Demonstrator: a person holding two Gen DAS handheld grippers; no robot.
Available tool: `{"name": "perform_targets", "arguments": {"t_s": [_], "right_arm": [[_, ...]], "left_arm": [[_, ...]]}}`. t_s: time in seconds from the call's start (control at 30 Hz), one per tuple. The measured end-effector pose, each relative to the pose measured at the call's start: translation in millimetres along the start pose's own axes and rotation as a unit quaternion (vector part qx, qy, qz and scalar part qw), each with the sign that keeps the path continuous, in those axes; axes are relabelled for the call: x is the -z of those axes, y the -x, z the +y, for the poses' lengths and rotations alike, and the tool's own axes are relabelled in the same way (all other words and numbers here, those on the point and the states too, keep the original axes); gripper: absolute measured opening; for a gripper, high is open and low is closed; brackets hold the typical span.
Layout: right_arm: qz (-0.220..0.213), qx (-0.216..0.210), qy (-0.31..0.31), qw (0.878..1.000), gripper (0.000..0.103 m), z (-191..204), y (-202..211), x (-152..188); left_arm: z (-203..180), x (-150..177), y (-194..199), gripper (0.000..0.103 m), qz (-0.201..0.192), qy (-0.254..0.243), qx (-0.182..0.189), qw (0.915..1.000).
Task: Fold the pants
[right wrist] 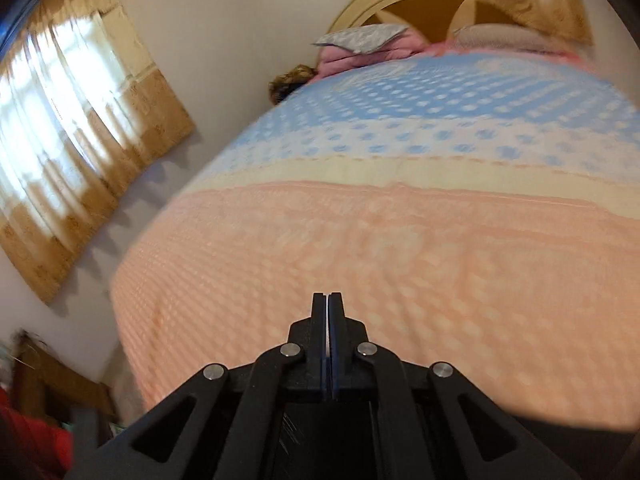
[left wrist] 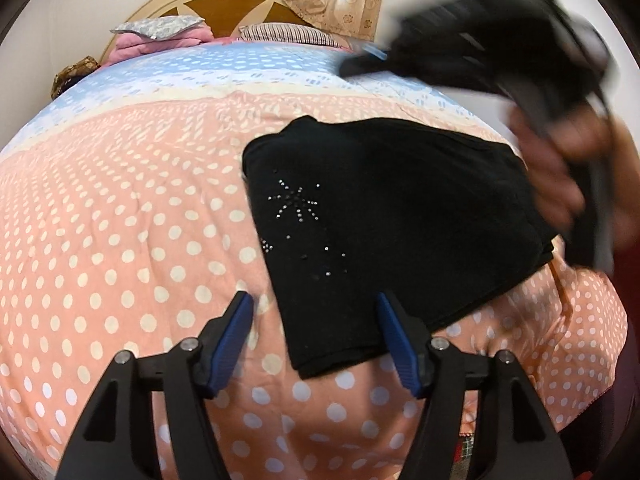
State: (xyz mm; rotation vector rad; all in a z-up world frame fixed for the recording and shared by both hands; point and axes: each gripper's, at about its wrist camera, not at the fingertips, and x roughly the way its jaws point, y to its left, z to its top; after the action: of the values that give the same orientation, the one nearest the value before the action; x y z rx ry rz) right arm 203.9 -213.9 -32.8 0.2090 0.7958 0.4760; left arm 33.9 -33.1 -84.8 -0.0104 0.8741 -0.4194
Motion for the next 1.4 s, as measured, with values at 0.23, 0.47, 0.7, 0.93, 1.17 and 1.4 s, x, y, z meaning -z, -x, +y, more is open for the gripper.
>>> {"name": "perform_targets", "arguments": {"t_s": [0.23, 0.47, 0.7, 0.93, 1.17, 1.4], "right_arm": [[0.035, 0.052, 0.007, 0.998, 0.001, -21.1, -5.9, 57.0], [-0.011, 0.023, -0.079, 0.997, 0.001, -36.8, -20.3, 40.3], [-0.09, 0.084, -0.03, 0.992, 0.001, -6.0, 68.3, 81.1], [-0.106, 0.176, -0.116, 0.972, 0.001, -56.0, 105.3, 133.5], [-0.109, 0.12, -0.224, 0.961, 0.001, -81.4, 117.8, 184.2], [-0.171, 0.181, -0.188, 0.95, 0.002, -82.1, 140.9, 151.7]], "left_arm": [[-13.2, -3.8, -1.2, 0.068, 0.005, -0.015, -0.025, 0.9996], [-15.8, -8.4, 17.1, 0.068, -0.006, -0.026, -0.049, 0.9985], [-27.5, -52.2, 35.7, 0.074, -0.077, -0.068, -0.071, 0.9921], [-58.5, -100.3, -24.7, 0.085, -0.072, -0.13, -0.071, 0.9864], [-47.7, -109.7, -53.8, 0.1, -0.031, -0.111, -0.114, 0.9868], [-47.7, -110.1, -55.0, 0.103, -0.031, -0.105, -0.121, 0.9866]]}}
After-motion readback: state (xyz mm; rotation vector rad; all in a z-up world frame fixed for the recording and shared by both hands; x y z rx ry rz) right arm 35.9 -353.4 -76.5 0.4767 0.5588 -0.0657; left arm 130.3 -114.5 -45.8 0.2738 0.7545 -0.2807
